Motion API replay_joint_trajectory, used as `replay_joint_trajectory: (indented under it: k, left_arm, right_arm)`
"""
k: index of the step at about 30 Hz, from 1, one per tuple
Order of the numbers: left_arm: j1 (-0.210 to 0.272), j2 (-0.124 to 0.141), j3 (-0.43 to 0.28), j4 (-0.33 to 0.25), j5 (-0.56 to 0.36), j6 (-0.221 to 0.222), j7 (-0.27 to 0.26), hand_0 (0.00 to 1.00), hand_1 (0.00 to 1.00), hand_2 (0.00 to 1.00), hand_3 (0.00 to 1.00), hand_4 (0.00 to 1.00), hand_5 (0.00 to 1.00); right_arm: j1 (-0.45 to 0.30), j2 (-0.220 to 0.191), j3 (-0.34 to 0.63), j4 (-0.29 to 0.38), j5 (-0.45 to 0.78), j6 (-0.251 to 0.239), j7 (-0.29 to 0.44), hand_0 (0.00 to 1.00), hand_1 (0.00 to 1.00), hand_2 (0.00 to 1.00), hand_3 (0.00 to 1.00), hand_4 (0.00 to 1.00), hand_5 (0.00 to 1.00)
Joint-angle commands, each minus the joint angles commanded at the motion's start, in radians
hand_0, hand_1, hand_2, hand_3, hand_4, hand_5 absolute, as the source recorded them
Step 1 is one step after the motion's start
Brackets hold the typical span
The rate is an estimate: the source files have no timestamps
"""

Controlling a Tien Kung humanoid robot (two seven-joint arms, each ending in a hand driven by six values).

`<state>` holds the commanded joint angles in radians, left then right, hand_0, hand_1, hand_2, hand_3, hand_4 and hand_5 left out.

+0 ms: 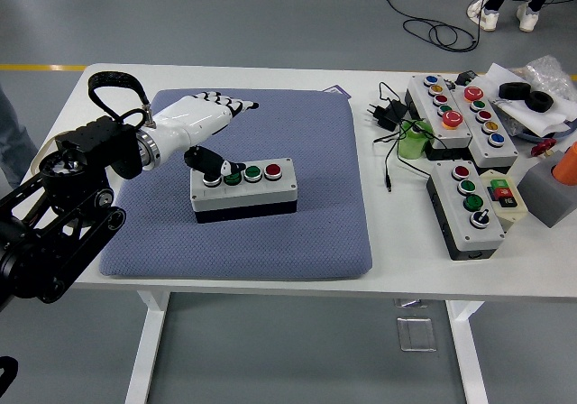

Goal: Pick up the button,place it on the desk,press the button,press the button

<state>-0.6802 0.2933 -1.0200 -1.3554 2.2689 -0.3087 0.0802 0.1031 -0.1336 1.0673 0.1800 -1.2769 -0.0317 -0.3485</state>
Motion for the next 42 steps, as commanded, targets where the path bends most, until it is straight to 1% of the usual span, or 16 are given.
replay_joint_trajectory:
  k: [1,3,4,5,10,11,16,17,22,23,28,29,34,35,39,42]
  left_arm:
    - [0.000,0.001,0.000,-0.007,0.000,0.003,0.004,0.518,0.499,0.553,0.931,0.346,0.034]
    - [0.003,0.004,0.002,-0.034,0.000,0.041,0.024,0.518,0.499,0.553,0.931,0.346,0.034]
    - [0.004,0.004,0.003,-0.042,0.000,0.048,0.027,0.518,0.499,0.553,0.931,0.346,0.034]
    - [0.004,0.005,0.004,-0.047,0.000,0.049,0.030,0.354,0.248,0.248,0.902,0.419,0.002]
    - [0.013,0.015,0.019,-0.093,0.000,0.029,0.056,0.354,0.248,0.248,0.902,0.419,0.002]
    - [0.015,0.015,0.019,-0.097,0.000,0.027,0.056,0.059,0.002,0.041,0.869,0.295,0.002]
    - [0.038,0.024,0.020,-0.137,0.000,-0.016,0.053,0.059,0.002,0.041,0.869,0.295,0.002]
    - [0.039,0.025,0.029,-0.135,0.000,-0.028,0.053,0.030,0.002,0.002,0.833,0.175,0.002]
    - [0.046,0.032,0.044,-0.127,0.000,-0.034,0.070,0.030,0.002,0.002,0.833,0.175,0.002]
    - [0.047,0.032,0.045,-0.127,0.000,-0.034,0.072,0.028,0.002,0.002,0.818,0.114,0.002]
    - [0.044,0.039,0.075,-0.127,0.000,-0.044,0.077,0.028,0.002,0.002,0.818,0.114,0.002]
    - [0.042,0.039,0.084,-0.126,0.000,-0.048,0.077,0.026,0.002,0.002,0.819,0.177,0.002]
    - [0.038,0.043,0.112,-0.130,0.000,-0.090,0.080,0.026,0.002,0.002,0.819,0.177,0.002]
    - [0.038,0.044,0.114,-0.132,0.000,-0.094,0.081,0.030,0.002,0.002,0.822,0.209,0.002]
    - [0.042,0.046,0.124,-0.147,-0.006,-0.112,0.077,0.030,0.002,0.002,0.822,0.209,0.002]
    - [0.039,0.044,0.136,-0.142,0.000,-0.119,0.076,0.032,0.002,0.002,0.825,0.199,0.002]
  right_arm:
    - [0.000,0.000,0.000,0.000,0.000,0.000,0.000,0.667,0.649,0.710,0.599,0.395,0.245]
    - [0.000,0.000,0.000,0.000,0.002,-0.001,0.000,0.667,0.649,0.710,0.599,0.395,0.245]
    - [0.000,0.000,-0.001,0.000,0.003,-0.001,0.000,0.667,0.649,0.710,0.599,0.395,0.245]
    - [0.001,0.000,-0.001,0.000,0.003,-0.001,0.000,0.667,0.648,0.711,0.599,0.395,0.245]
    - [0.002,0.001,0.001,0.000,0.002,-0.002,-0.001,0.667,0.648,0.711,0.599,0.395,0.245]
    - [0.002,0.001,0.001,0.000,0.001,-0.002,-0.001,0.667,0.649,0.709,0.599,0.396,0.245]
    - [0.001,0.001,0.002,0.000,0.003,-0.003,0.000,0.667,0.649,0.709,0.599,0.396,0.245]
    - [0.001,0.001,0.004,0.000,-0.001,-0.002,-0.001,0.667,0.648,0.709,0.599,0.396,0.245]
    - [0.001,0.001,0.006,0.000,-0.005,-0.001,0.000,0.667,0.648,0.709,0.599,0.396,0.245]
    - [0.001,0.001,0.006,0.000,-0.005,-0.002,0.000,0.666,0.648,0.710,0.600,0.396,0.245]
    - [0.002,0.001,0.006,0.000,-0.004,-0.002,0.000,0.666,0.648,0.710,0.600,0.396,0.245]
    - [0.003,0.001,0.007,0.000,-0.004,-0.002,0.000,0.667,0.648,0.709,0.599,0.395,0.245]
    - [0.004,0.001,0.006,0.000,-0.004,-0.002,0.001,0.667,0.648,0.709,0.599,0.395,0.245]
    - [0.004,0.001,0.005,0.000,-0.003,-0.002,0.001,0.667,0.649,0.710,0.599,0.395,0.245]
    - [0.003,0.001,0.004,0.000,-0.002,-0.002,0.001,0.667,0.649,0.710,0.599,0.395,0.245]
    - [0.002,0.001,0.004,0.000,-0.003,-0.002,0.000,0.667,0.647,0.709,0.599,0.395,0.245]
